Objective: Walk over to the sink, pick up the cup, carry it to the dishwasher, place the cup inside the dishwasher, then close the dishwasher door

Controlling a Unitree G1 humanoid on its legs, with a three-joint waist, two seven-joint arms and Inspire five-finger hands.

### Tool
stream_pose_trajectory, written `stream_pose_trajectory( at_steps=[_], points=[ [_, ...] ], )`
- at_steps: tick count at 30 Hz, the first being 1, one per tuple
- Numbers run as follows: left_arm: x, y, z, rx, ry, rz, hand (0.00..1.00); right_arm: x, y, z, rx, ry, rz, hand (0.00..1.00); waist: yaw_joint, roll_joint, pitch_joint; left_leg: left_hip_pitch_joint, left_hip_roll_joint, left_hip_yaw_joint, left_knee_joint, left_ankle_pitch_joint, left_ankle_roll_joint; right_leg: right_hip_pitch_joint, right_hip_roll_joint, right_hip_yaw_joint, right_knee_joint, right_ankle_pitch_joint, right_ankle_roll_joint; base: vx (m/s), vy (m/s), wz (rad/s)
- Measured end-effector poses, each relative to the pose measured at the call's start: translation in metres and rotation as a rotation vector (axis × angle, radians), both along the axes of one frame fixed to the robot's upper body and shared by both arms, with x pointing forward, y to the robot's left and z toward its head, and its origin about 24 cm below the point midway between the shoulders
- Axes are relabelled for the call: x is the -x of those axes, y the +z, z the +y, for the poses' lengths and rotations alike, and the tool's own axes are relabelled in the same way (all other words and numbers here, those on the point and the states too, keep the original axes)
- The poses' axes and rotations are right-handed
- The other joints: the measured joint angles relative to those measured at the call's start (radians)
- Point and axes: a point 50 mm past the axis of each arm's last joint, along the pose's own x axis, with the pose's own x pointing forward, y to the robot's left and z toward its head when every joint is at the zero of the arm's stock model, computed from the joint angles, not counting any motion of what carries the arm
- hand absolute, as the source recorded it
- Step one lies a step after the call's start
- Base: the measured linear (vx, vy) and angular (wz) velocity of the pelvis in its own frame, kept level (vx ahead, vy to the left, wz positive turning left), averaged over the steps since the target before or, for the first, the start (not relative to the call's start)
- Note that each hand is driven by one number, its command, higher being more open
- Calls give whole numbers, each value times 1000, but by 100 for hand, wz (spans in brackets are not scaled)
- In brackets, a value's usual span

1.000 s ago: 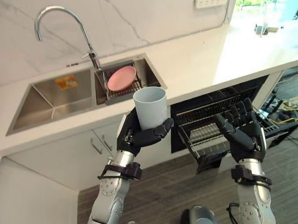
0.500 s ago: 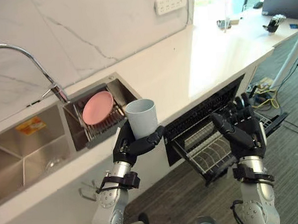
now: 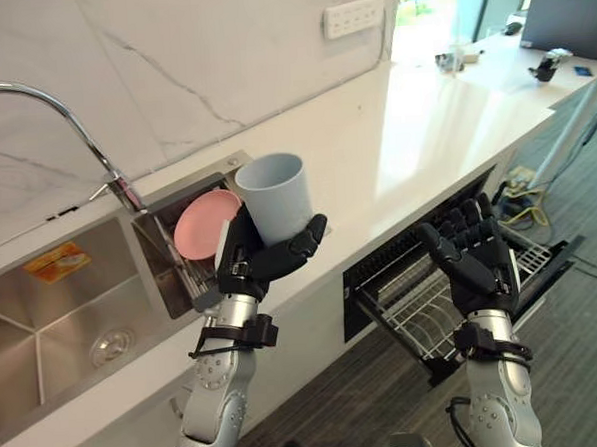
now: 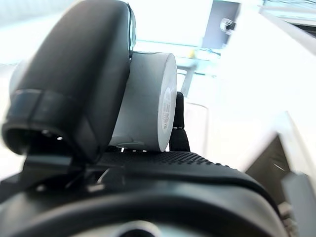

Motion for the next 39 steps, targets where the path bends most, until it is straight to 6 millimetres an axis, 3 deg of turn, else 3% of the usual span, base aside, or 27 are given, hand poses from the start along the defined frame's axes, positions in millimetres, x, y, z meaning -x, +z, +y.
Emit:
stream_pose_trajectory(
  at_steps=[5, 8, 12, 17, 19, 27, 39],
  points=[
    [-10, 18, -1, 11, 4, -81, 0, 1, 5, -10, 30, -49, -24, 100, -18, 1, -1, -31, 28, 33, 20, 7, 2, 1, 46, 26, -93, 78, -15, 7, 28, -25],
    [-11, 20, 3, 24, 19, -83, 0, 2, 10, -12, 36, -58, -44, 100, -9, 1, -1, -35, 40, 48, 33, -10, 0, 25, 60, 16, -148, 102, -19, -20, 18, -13],
    [-12, 20, 10, 46, 51, -76, 0, -2, 19, 2, 41, 10, -91, 100, 5, -2, -1, -86, 58, 61, 85, -35, -10, 53, 81, -23, -267, 109, -21, -36, -50, -7],
    [-9, 12, 1, 44, -7, -39, 0, -4, 18, 7, 27, 58, -85, 100, 13, -2, -1, -94, 102, 47, 123, -28, -32, 93, 128, -46, -326, 129, -40, 11, -75, 2],
    [-10, 8, 2, 32, -5, -15, 0, -6, 17, 15, -35, 155, -111, 100, 13, -2, -1, -94, 113, 47, 127, -30, -35, 112, 142, -48, -362, 145, -44, 5, -41, -3],
    [-10, -30, 11, -150, 55, 120, 0, -11, 17, 49, -177, 547, -187, 100, 22, -3, -1, -84, 112, 50, 118, -28, -37, 122, 141, -50, -365, 149, -43, -16, -4, 1],
    [-8, -32, 7, -380, 102, 47, 0, -28, 32, 70, -138, 698, -194, 100, 11, -4, -5, -83, 98, 25, 99, -11, -37, 136, 129, -78, -365, 152, -42, -12, -3, 6]
  ],
)
